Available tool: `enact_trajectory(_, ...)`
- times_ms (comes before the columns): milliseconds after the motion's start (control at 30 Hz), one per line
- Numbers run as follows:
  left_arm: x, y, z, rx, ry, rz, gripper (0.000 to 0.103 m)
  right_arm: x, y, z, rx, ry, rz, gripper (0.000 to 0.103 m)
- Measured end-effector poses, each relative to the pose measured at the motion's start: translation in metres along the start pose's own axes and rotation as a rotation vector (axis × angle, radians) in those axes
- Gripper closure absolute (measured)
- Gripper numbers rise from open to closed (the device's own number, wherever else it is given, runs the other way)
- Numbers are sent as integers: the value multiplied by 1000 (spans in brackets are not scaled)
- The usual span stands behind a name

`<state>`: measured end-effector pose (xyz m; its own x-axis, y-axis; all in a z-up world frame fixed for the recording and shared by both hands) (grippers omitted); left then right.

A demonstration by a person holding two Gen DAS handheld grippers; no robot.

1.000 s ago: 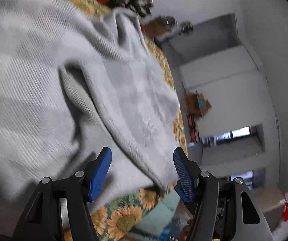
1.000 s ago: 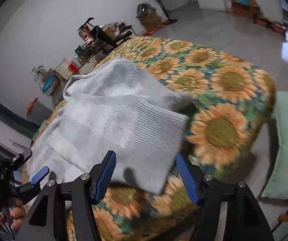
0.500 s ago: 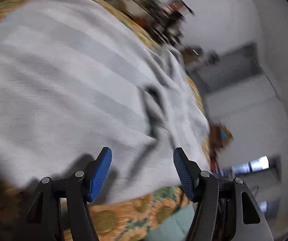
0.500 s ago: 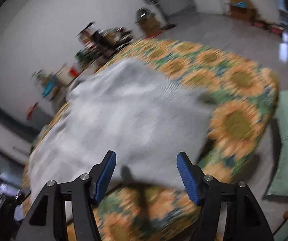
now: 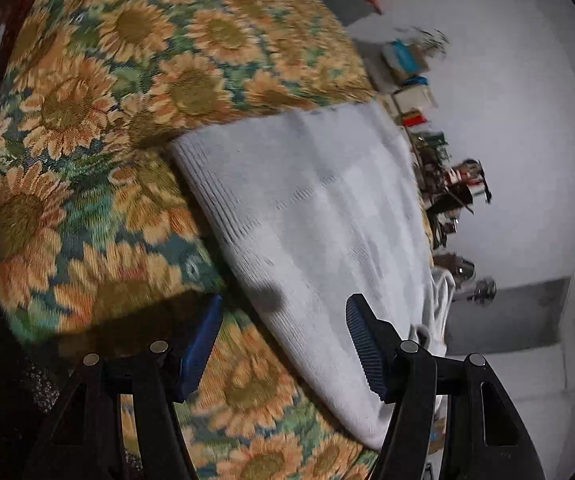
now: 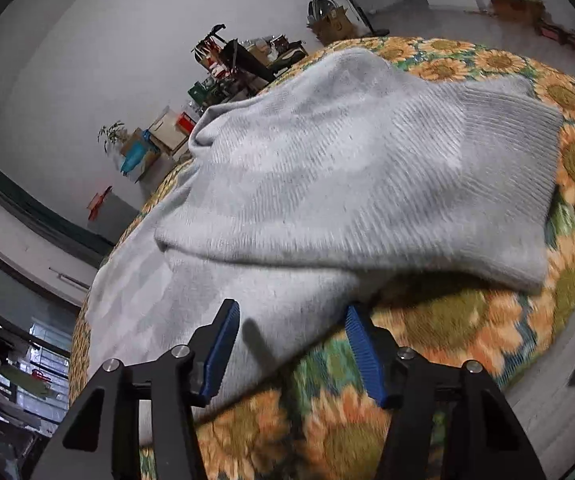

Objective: Fold clothes

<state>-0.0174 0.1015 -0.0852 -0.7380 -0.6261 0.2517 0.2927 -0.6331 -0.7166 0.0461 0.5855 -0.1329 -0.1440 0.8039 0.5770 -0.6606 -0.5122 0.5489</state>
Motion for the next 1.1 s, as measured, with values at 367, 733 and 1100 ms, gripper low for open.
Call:
enact_trajectory(367, 25, -5, -28, -47, -101, -6, 62, 10, -11, -2, -8, -75, -121, 47)
enact_trajectory(733, 24, -2, -29, -86, -97, -27, 85, 27, -30, 4, -134, -169, -171, 28)
enact_trajectory(1100, 24, 4, -24, -113, -75, -6, 88, 58, -40, -22, -211, -228, -156, 71)
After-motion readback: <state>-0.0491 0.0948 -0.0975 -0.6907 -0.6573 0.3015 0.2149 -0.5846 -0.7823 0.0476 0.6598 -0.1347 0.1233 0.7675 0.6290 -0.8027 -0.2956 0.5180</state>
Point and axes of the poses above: each gripper's, at about its wrist camera, not at the fingertips, and z roughly against the way its jaws point, y to its left, x to its top, the point moved 6 cm from there along -z, roughly the way its jaws point, and after that the axes turned 9 degrees about -y, right-handed, at the moved point
